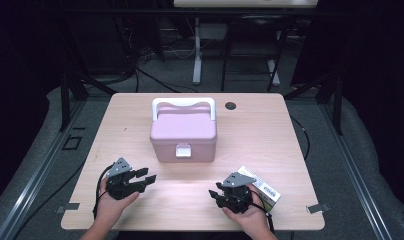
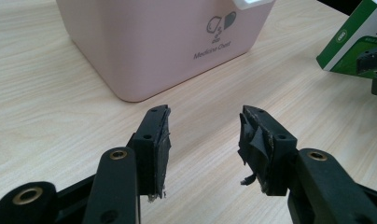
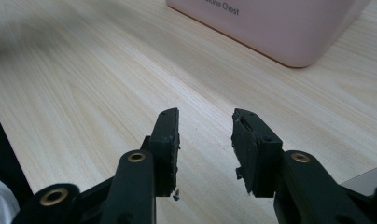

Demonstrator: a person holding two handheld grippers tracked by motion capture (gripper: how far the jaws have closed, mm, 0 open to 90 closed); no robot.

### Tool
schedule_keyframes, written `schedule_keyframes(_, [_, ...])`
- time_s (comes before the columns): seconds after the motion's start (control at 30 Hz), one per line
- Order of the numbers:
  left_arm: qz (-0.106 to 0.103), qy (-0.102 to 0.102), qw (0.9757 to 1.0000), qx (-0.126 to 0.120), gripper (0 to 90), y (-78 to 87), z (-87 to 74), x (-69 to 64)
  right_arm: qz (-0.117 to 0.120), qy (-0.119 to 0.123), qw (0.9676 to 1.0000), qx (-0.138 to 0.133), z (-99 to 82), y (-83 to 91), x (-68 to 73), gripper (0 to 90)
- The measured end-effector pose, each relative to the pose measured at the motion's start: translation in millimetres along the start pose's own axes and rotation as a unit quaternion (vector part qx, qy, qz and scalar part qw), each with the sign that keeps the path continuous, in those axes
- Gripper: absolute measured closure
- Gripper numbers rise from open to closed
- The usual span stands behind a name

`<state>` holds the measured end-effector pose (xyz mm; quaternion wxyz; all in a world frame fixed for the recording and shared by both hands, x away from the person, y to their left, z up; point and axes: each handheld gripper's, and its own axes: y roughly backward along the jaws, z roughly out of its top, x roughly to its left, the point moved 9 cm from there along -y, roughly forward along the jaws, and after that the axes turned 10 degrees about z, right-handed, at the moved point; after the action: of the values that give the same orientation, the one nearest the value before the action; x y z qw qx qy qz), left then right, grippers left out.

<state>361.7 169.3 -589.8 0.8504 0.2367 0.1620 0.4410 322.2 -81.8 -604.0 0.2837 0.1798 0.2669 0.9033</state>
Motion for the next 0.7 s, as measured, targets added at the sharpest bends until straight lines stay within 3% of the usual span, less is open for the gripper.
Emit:
schedule_keyframes(0.4, [0.0, 0.009, 1.0, -0.002, 52.1, 0.3, 1.7, 2.1, 0.015, -0.005, 0.9998, -0.009, 2.5, 3.9, 4.2, 60.4])
schedule_keyframes(0.7, [-0.001, 0.011, 0.9999, -0.003, 52.0, 0.8, 1.7, 2.6, 0.001, 0.022, 0.9996, -0.019, 19.9, 21.6, 13.9, 59.9])
